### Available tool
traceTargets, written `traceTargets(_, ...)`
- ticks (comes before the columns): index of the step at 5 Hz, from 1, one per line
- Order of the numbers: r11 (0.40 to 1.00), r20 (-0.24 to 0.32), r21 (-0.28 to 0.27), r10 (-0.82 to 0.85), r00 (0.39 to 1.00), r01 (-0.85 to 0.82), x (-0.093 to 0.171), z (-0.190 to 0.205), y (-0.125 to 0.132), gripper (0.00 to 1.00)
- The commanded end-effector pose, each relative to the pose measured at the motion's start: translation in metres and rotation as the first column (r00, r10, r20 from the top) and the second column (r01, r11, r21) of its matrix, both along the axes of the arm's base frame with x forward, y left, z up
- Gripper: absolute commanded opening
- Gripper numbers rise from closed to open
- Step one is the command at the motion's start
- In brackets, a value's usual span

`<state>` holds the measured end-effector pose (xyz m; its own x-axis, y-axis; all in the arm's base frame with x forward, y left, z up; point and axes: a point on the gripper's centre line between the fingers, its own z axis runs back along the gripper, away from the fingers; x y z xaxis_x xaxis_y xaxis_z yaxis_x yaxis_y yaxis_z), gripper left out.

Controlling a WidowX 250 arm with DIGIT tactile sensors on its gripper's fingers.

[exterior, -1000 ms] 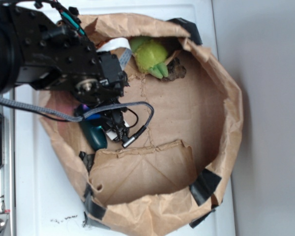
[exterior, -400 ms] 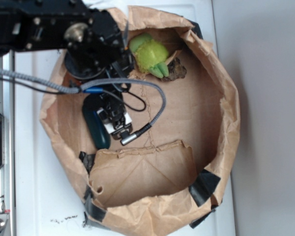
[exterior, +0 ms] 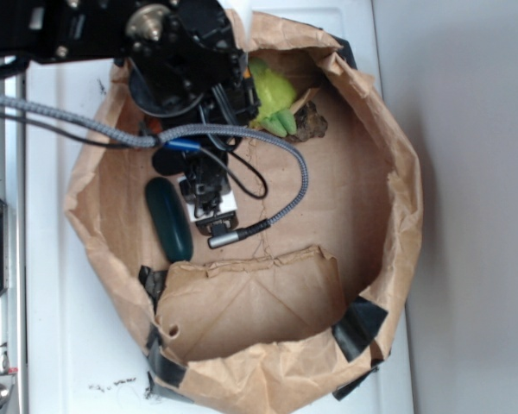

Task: Grab the plastic pickle.

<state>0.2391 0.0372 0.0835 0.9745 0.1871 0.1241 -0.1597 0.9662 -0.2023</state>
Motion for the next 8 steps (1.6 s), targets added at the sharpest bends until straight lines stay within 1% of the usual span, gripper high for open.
traceTargets(1, 1.0, 0.05, 0.012, 0.026, 0.998, -0.026, 0.004, 0.012, 0.008, 1.0)
traceTargets(2, 0.967, -0.021, 0.11, -0.227, 0.974, 0.228, 0.016, 0.005, -0.001, 1.0)
traceTargets(3, 0.865, -0.087, 0.188, -0.457, 0.885, 0.465, 0.023, -0.008, -0.007, 1.0)
traceTargets(4, 0.735, -0.098, 0.079, -0.667, 0.739, 0.674, 0.019, -0.006, -0.01, 1.0)
traceTargets(6, 0.735, -0.098, 0.079, -0.667, 0.739, 0.674, 0.019, -0.006, -0.01, 1.0)
traceTargets(7, 0.541, -0.224, -0.006, -0.82, 0.527, 0.841, 0.016, -0.019, -0.021, 1.0)
traceTargets(8, 0.324, -0.265, 0.006, -0.912, 0.314, 0.946, 0.005, -0.033, -0.03, 1.0)
